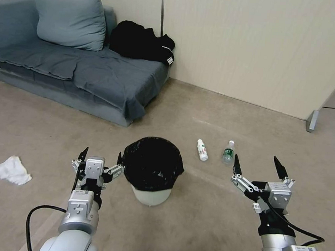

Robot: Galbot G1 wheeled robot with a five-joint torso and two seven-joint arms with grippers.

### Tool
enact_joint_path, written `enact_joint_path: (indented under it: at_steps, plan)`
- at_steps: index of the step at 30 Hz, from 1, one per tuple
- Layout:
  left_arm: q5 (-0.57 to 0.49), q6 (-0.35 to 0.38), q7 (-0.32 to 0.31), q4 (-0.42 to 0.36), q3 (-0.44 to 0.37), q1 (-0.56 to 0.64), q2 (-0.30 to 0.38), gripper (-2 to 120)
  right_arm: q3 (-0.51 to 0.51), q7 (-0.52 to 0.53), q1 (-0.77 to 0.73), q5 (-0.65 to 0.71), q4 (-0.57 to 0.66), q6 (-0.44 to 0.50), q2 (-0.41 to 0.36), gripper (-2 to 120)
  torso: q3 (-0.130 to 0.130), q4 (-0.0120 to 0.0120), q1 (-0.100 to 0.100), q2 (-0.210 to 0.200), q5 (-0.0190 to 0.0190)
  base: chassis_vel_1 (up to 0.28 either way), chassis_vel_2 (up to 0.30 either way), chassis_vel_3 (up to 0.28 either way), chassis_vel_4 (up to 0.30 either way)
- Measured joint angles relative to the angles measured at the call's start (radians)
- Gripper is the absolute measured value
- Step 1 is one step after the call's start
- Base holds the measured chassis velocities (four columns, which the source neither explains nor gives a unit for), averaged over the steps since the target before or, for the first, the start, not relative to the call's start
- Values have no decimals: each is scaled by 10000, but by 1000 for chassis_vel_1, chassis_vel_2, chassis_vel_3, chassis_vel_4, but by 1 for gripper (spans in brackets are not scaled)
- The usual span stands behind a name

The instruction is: Pick up the trash bin, then pick up the garbage from the floor and place it into the trash bin.

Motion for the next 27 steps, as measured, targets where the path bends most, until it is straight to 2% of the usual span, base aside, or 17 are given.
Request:
enact_joint_path:
  at_steps: [8, 18, 22, 27]
  plan:
    - [39, -41, -11, 71, 29, -6, -65, 100, 23, -77, 43, -6, -109, 215, -1, 100, 2, 2, 1, -1, 0, -126, 161, 147, -150]
    - [118, -42, -17, 247, 279, -25, -149, 100, 14, -134, 71, -6, -183, 323, 0, 100, 0, 1, -1, 0, -1, -8, 4, 8, -6]
    - [81, 109, -17, 309, 346, -59, -153, 100, 26, -134, 76, -7, -202, 345, 0, 100, 0, 0, 0, 0, -1, 0, 0, 0, 0]
    - [-96, 643, -15, 318, 408, -68, -143, 100, 33, -130, 85, -13, -212, 378, -1, 100, 0, 1, 0, 0, -1, 0, 0, 0, 0]
